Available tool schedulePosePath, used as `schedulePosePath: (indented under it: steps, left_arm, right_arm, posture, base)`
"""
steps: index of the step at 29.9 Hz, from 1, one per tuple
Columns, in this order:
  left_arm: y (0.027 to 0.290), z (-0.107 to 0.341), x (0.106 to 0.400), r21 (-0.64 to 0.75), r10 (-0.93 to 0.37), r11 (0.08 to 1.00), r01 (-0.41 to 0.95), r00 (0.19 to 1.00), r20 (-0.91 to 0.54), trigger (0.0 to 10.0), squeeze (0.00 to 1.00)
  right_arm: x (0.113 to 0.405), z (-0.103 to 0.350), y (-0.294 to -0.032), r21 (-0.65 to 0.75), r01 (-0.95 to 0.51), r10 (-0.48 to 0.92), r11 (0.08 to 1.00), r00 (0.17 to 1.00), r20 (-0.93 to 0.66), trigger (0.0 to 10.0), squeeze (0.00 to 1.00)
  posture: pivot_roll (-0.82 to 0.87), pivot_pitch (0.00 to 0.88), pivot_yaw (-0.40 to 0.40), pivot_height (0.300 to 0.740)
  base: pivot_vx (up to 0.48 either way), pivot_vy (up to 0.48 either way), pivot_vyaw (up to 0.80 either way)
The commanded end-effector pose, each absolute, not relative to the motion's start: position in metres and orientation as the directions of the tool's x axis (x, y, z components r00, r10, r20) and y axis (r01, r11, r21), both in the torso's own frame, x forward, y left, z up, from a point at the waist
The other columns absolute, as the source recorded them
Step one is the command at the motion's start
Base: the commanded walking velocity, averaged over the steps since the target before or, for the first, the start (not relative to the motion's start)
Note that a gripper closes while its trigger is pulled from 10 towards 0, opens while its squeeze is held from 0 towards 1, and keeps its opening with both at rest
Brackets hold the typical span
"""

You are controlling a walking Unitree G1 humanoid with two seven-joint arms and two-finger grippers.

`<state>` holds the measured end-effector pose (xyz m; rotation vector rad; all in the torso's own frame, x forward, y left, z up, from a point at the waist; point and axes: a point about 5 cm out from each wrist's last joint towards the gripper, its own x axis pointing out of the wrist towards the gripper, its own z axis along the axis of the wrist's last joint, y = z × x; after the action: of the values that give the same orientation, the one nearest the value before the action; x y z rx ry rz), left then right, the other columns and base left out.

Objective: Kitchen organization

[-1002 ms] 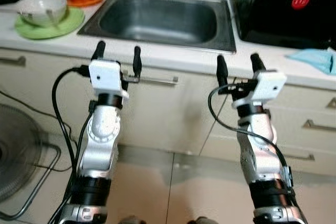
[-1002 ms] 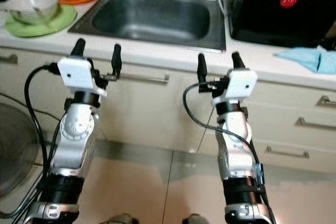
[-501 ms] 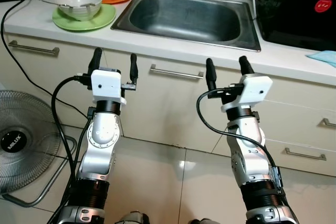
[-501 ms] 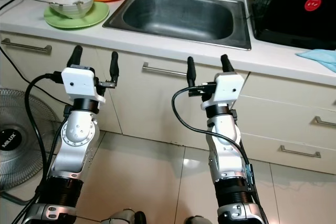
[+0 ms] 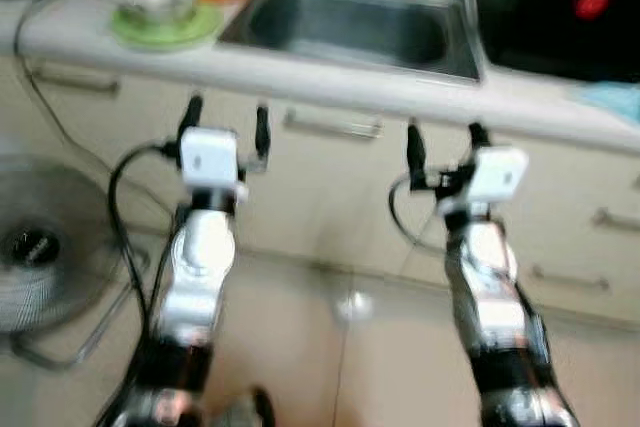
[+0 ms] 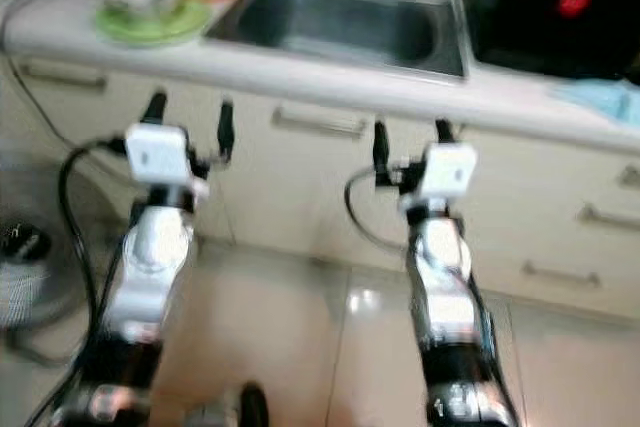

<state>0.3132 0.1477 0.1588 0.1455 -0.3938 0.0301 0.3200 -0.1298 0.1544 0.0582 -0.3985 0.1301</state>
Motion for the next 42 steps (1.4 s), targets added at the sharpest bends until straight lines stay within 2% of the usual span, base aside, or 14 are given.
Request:
schedulePosePath:
  steps: [1, 26, 42]
  left_arm:
    - [0.1440, 0.1688, 0.3166, 0.135, -0.015, 0.990, -0.045, 0.911, 0.412, 10.0, 0.00]
    - [0.1465, 0.1684, 0.3174, 0.142, -0.005, 0.988, -0.058, 0.914, 0.405, 10.0, 0.00]
    - [0.1484, 0.1679, 0.3176, 0.148, 0.001, 0.987, -0.066, 0.916, 0.401, 10.0, 0.00]
  right_arm:
    - [0.3209, 0.1544, -0.1322, 0.025, -0.128, 0.108, 0.991, 0.915, 0.389, 10.0, 0.00]
    - [0.3210, 0.1533, -0.1308, 0.029, -0.142, 0.121, 0.989, 0.917, 0.381, 10.0, 0.00]
    - [0.3215, 0.1521, -0.1300, 0.028, -0.147, 0.126, 0.989, 0.920, 0.372, 10.0, 0.00]
  posture:
    - [0.03, 0.103, -0.023, 0.740]
    - [0.03, 0.101, -0.024, 0.740]
    - [0.03, 0.103, -0.024, 0.740]
  base:
    - [0.000, 0.000, 0.00]
    - [0.000, 0.000, 0.00]
    - [0.353, 0.000, 0.00]
